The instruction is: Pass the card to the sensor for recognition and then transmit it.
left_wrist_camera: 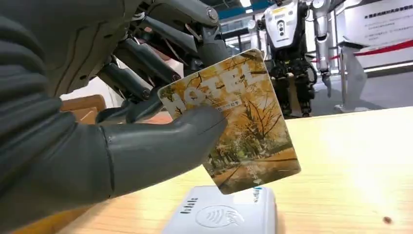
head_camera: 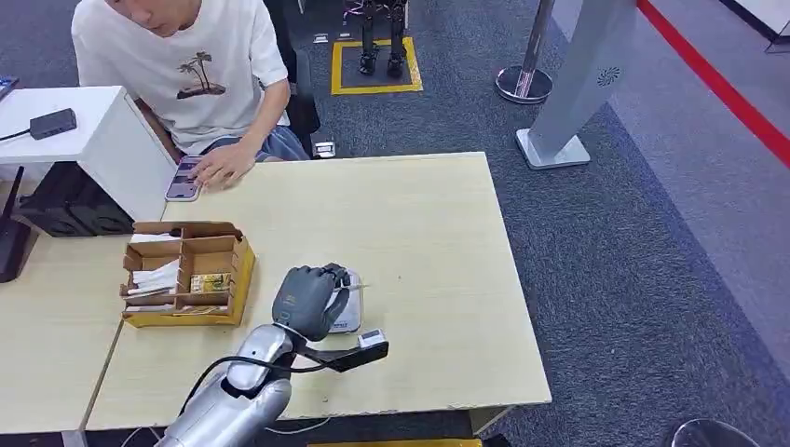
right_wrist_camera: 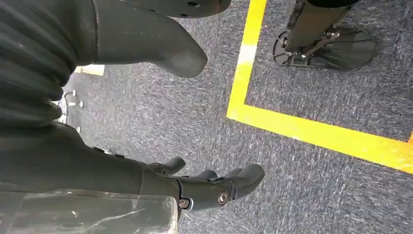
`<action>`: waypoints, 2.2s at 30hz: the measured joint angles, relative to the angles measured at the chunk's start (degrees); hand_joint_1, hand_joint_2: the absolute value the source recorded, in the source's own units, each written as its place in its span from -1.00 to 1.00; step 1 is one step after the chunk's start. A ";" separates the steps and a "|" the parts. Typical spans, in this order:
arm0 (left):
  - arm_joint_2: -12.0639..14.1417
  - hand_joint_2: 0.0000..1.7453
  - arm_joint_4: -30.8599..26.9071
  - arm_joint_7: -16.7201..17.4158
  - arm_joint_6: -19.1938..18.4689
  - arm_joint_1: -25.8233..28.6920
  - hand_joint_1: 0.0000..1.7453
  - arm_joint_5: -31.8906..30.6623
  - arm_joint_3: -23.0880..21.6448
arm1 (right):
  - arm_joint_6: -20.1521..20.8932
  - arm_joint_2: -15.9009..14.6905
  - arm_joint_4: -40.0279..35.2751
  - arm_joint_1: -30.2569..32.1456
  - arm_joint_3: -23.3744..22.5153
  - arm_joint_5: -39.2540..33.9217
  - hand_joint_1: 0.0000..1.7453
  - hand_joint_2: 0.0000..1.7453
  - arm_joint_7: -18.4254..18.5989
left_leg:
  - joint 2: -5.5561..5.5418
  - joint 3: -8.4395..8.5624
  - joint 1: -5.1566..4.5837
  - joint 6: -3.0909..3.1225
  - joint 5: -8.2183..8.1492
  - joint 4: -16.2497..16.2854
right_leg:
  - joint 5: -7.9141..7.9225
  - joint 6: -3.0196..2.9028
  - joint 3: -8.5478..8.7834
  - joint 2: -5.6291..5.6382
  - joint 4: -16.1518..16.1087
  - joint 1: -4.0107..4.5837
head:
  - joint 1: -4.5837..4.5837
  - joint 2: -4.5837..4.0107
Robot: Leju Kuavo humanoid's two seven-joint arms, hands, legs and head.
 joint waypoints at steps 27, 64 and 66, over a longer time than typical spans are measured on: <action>5.92 1.00 -1.14 5.02 0.20 2.07 1.00 -6.66 0.70 | -0.85 0.00 0.00 1.06 -2.58 0.15 -1.00 1.00 -0.70 | 0.00 -0.01 0.00 0.00 0.00 -0.01 | 0.00 0.00 0.00 -0.01 0.01 0.00 | 0.00 0.00; 1.31 1.00 4.11 0.65 3.74 1.76 1.00 -3.49 3.04 | 0.79 0.20 -0.31 0.21 -2.86 3.45 -1.00 1.00 0.18 | -0.01 -0.01 -0.01 0.00 0.00 -0.01 | 0.00 0.00 0.00 -0.03 0.01 0.00 | 0.00 0.00; 0.89 1.00 4.44 0.65 3.30 1.72 1.00 -3.43 3.04 | 0.87 0.28 -0.33 0.13 -2.88 3.76 -1.00 1.00 0.24 | -0.01 0.00 -0.01 0.00 0.00 -0.01 | 0.00 0.00 0.00 -0.03 0.01 0.00 | 0.00 0.00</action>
